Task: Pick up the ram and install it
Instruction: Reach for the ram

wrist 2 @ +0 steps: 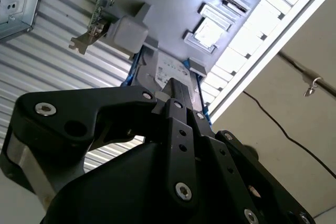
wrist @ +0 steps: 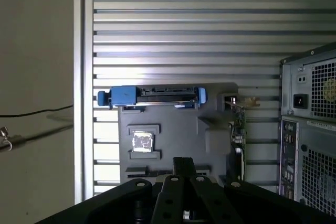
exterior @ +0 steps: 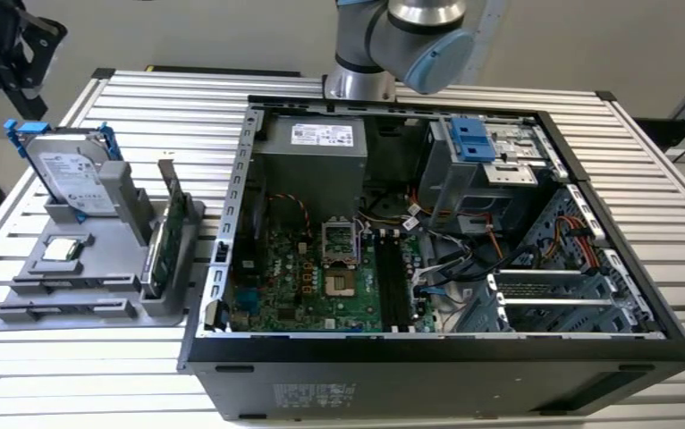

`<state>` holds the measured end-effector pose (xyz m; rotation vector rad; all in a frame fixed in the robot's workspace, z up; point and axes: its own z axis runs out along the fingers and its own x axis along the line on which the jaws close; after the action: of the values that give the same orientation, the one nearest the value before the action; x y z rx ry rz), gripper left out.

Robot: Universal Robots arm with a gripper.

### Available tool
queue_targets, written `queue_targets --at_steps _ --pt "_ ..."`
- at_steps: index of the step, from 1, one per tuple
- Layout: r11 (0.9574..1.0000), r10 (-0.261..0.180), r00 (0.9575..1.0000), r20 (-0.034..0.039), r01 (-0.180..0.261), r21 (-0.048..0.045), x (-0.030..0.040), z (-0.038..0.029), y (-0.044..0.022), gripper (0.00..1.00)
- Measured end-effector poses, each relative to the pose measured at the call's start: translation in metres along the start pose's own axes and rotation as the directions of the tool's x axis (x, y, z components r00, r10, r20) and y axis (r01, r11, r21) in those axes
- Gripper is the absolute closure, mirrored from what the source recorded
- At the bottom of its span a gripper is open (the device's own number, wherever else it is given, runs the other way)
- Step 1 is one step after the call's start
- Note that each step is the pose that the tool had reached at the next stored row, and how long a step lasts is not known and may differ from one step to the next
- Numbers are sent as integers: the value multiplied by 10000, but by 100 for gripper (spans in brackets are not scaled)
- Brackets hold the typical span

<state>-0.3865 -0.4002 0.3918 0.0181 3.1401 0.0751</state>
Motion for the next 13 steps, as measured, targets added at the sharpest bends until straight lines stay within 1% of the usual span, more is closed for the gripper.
queue_targets --at_steps 4,13 --pt "10000 -1 10000 0 1 0 -1 -2 -37 100" --pt "10000 0 10000 0 0 0 -2 -7 -150 100"
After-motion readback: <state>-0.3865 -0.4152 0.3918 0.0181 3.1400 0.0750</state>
